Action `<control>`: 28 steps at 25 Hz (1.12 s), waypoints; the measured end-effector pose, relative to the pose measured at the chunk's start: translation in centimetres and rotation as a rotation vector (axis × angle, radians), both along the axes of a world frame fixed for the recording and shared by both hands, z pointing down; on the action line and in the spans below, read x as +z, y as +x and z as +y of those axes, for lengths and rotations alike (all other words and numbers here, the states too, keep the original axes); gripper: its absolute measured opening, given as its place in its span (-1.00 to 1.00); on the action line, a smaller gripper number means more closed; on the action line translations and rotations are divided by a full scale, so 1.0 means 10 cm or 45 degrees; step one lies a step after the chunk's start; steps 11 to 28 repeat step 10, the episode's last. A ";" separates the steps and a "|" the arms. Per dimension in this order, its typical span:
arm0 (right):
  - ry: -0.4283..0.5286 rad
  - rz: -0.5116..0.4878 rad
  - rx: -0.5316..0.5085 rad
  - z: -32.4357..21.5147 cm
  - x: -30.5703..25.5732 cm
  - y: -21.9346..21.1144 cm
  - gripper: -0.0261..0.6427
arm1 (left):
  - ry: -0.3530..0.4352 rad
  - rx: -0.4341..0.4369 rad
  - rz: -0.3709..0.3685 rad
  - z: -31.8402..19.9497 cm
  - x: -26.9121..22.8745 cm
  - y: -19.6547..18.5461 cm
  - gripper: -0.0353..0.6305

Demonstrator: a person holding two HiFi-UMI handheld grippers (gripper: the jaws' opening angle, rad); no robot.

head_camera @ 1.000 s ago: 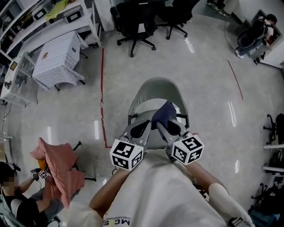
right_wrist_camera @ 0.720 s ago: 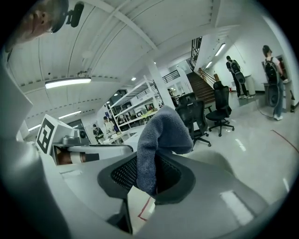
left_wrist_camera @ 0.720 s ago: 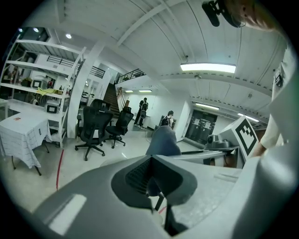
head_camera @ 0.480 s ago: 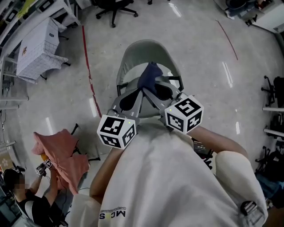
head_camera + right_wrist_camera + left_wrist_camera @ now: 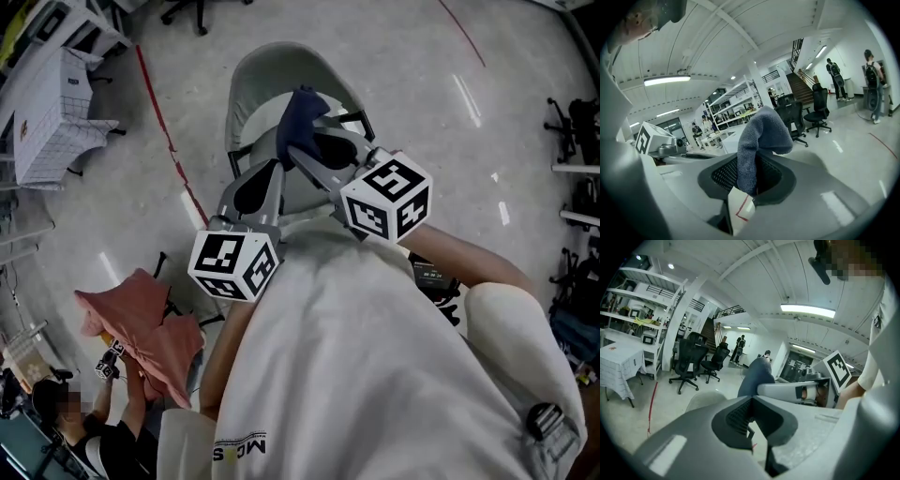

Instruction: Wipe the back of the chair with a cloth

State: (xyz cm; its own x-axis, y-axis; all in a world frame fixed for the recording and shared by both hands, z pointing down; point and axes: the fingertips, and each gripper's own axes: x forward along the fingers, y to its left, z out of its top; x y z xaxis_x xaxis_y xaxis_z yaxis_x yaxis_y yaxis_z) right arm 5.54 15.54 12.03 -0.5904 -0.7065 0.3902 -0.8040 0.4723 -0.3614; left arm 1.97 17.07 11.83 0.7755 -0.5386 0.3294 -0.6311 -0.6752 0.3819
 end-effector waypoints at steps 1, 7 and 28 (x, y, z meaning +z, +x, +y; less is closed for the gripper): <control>-0.008 -0.002 0.010 0.02 0.02 0.01 -0.61 | -0.004 0.005 -0.001 0.03 0.01 -0.01 -0.89; -0.031 -0.022 0.049 0.15 0.10 -0.03 -0.61 | -0.028 0.024 -0.004 0.07 0.08 -0.04 -0.89; -0.028 -0.016 0.112 0.30 0.12 0.00 -0.61 | -0.057 0.033 -0.004 0.13 0.11 -0.04 -0.89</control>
